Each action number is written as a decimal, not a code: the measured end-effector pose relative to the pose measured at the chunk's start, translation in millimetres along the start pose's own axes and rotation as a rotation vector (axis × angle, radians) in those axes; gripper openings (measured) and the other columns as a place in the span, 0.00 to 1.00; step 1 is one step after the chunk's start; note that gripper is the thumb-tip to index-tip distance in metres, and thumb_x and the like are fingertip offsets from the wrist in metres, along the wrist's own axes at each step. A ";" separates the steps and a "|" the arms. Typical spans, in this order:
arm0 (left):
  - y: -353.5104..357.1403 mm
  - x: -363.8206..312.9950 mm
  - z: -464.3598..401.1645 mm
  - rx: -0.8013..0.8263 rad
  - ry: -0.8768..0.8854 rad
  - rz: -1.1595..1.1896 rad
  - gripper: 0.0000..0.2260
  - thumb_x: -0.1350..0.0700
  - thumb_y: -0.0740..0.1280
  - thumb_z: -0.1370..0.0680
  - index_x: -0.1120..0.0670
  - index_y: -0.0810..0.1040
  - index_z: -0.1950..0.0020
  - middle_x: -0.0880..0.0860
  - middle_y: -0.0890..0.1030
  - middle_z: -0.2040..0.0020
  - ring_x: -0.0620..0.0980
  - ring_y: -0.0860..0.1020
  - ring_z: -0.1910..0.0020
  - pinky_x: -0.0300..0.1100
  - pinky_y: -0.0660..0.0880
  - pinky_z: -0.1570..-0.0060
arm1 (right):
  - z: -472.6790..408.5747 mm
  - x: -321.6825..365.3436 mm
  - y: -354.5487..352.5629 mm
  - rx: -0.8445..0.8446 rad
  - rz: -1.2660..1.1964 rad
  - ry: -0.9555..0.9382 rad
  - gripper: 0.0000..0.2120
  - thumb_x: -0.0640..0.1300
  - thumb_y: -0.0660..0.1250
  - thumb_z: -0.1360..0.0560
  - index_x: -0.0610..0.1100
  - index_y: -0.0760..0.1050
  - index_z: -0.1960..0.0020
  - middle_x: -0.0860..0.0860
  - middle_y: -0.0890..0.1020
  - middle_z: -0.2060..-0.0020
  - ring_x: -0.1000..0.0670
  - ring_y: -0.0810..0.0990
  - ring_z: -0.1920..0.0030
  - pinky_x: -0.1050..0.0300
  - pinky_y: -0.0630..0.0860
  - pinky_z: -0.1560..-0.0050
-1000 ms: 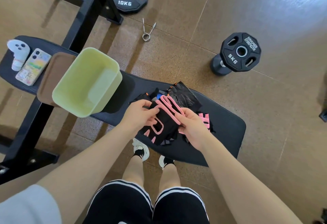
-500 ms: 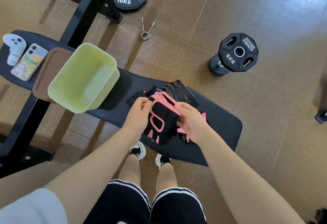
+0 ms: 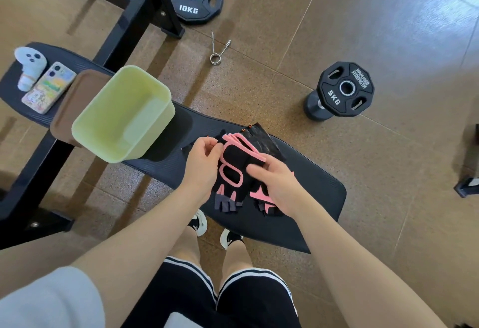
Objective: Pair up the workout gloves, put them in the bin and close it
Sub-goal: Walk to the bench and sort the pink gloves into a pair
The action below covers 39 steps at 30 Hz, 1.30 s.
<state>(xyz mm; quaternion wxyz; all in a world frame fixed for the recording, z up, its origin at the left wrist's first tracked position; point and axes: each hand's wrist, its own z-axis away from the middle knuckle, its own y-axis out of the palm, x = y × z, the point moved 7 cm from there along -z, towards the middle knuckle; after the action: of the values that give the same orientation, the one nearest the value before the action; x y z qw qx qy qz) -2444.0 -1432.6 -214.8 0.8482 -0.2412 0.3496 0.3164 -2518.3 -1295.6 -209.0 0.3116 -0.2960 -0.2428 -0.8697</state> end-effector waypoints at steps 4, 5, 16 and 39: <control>-1.9 -4.5 13.8 -0.003 -0.104 0.189 0.08 0.58 0.59 0.21 0.50 0.68 0.43 0.51 0.76 0.50 0.45 0.76 0.54 0.39 0.74 0.59 | 5.9 17.7 -4.3 -0.143 0.333 -0.013 0.18 0.40 0.65 0.25 0.50 0.70 0.37 0.51 0.80 0.43 0.50 0.79 0.43 0.54 0.77 0.44; -2.3 -7.5 16.6 0.060 -0.138 0.277 0.11 0.59 0.58 0.21 0.48 0.66 0.40 0.52 0.76 0.49 0.46 0.77 0.54 0.40 0.75 0.60 | 5.2 26.8 -4.8 -0.148 0.368 -0.036 0.16 0.40 0.65 0.25 0.50 0.71 0.39 0.50 0.81 0.44 0.50 0.79 0.44 0.52 0.77 0.43; -68.1 -61.2 -7.0 0.513 -0.011 -0.298 0.13 0.56 0.70 0.27 0.50 0.75 0.43 0.49 0.84 0.55 0.46 0.82 0.58 0.36 0.77 0.61 | -43.7 94.1 75.5 0.337 0.823 -0.051 0.14 0.41 0.70 0.29 0.42 0.77 0.43 0.44 0.84 0.51 0.47 0.84 0.53 0.52 0.80 0.49; -239.7 79.5 -207.3 -0.251 -0.519 0.368 0.12 0.59 0.59 0.21 0.58 0.73 0.39 0.56 0.79 0.46 0.54 0.78 0.55 0.47 0.77 0.59 | -320.2 32.4 239.3 -0.164 0.936 0.059 0.13 0.44 0.61 0.22 0.42 0.70 0.39 0.46 0.78 0.51 0.43 0.77 0.50 0.54 0.70 0.57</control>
<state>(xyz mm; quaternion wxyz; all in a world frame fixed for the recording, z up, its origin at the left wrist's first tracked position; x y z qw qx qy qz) -2322.1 -1697.8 -361.6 0.8012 -0.1882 0.1182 0.5555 -2491.0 -1667.4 -356.8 0.6523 -0.3723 -0.0049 -0.6602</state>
